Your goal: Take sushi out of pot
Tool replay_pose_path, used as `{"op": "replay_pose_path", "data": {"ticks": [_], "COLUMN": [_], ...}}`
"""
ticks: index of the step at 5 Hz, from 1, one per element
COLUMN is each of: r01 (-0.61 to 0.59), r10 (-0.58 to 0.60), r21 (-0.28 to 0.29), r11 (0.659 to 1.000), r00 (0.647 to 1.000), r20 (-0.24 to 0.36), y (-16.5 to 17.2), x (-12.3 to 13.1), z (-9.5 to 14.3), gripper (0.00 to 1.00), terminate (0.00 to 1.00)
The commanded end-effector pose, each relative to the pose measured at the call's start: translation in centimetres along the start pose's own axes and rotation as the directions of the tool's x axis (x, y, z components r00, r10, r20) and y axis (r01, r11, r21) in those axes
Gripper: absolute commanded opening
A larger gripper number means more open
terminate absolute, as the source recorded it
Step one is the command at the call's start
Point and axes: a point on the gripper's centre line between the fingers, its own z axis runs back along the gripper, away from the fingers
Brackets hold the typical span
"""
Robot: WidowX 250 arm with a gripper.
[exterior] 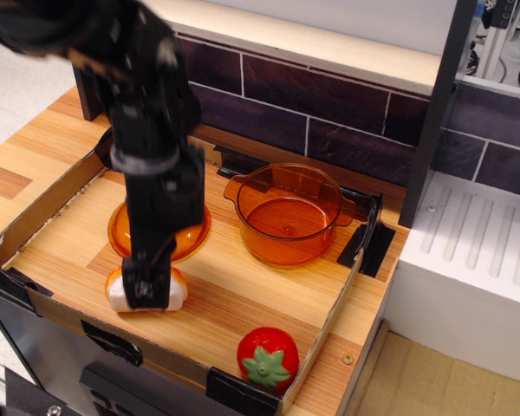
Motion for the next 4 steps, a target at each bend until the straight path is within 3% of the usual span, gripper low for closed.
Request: {"op": "replay_pose_path", "data": {"ticks": [1,2,3,4], "r01": [-0.053,-0.086,-0.086,-0.086], "r10": [0.043,0.078,0.078,0.078], "r21": [0.051,0.031,0.031,0.031], "r11": [0.997,0.996,0.996,0.996], "r00": [0.982,0.978,0.978,0.978], "r20": [0.182,0.193,0.193,0.193], "y": [1.0,2.4,2.4,2.4], "x": [0.5,0.3,0.3,0.3], "z": [8.6,11.3,11.3,11.3], "gripper": [1.00,1.00,1.00,1.00], "terminate": [0.00,0.00,0.00,1.00]}}
